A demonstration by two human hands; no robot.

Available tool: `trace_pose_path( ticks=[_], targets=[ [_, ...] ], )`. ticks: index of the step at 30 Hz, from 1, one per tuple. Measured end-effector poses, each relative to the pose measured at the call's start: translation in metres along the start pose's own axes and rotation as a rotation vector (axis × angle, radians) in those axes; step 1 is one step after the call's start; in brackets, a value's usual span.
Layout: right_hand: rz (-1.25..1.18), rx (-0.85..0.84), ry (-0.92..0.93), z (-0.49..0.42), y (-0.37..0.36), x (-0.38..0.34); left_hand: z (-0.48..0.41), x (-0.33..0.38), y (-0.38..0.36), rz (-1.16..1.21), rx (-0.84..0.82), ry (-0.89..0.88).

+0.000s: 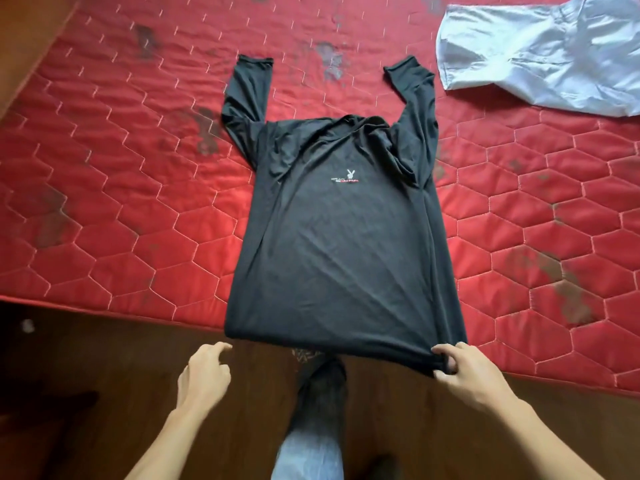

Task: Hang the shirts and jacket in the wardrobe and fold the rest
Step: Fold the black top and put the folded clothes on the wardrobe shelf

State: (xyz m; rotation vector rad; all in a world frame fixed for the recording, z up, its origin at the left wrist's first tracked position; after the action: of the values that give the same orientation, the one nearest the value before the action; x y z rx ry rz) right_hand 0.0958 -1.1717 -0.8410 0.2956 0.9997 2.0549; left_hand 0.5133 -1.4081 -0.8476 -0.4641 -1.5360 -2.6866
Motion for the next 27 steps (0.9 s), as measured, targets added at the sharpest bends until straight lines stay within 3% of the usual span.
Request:
trace_pose_path(
  ticks=[9, 18, 21, 23, 27],
  targets=[
    [-0.071, -0.027, 0.136, -0.081, 0.081, -0.151, -0.123, 0.073, 0.073, 0.260, 0.061, -0.014],
    [-0.043, -0.009, 0.306, -0.215, 0.127, -0.325, -0.308, 0.129, 0.102, 0.504, 0.116, 0.073],
    [0.054, 0.062, 0.365, -0.258, 0.136, -0.363, -0.376, 0.139, 0.108, 0.807, 0.130, 0.248],
    [0.152, 0.018, 0.292, -0.281, 0.133, -0.368, -0.415, 0.146, 0.112, 1.091, 0.114, 0.349],
    [0.293, 0.007, 0.225, -0.292, 0.125, -0.367, -0.480, 0.171, 0.129, 1.470, -0.031, 0.381]
  ],
)
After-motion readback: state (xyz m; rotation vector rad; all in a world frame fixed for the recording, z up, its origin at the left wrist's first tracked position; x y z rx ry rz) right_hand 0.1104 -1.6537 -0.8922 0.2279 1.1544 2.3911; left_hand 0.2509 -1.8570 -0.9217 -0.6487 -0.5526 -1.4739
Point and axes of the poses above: each hand's wrist, its own z-axis away from the middle knuckle, its own y-axis out of the back of the hand, x = y × z, the point moved 5 cm from there along -z, towards the middle knuckle, and after that the axes turned 9 degrees about -y, right-handed, at the moved point
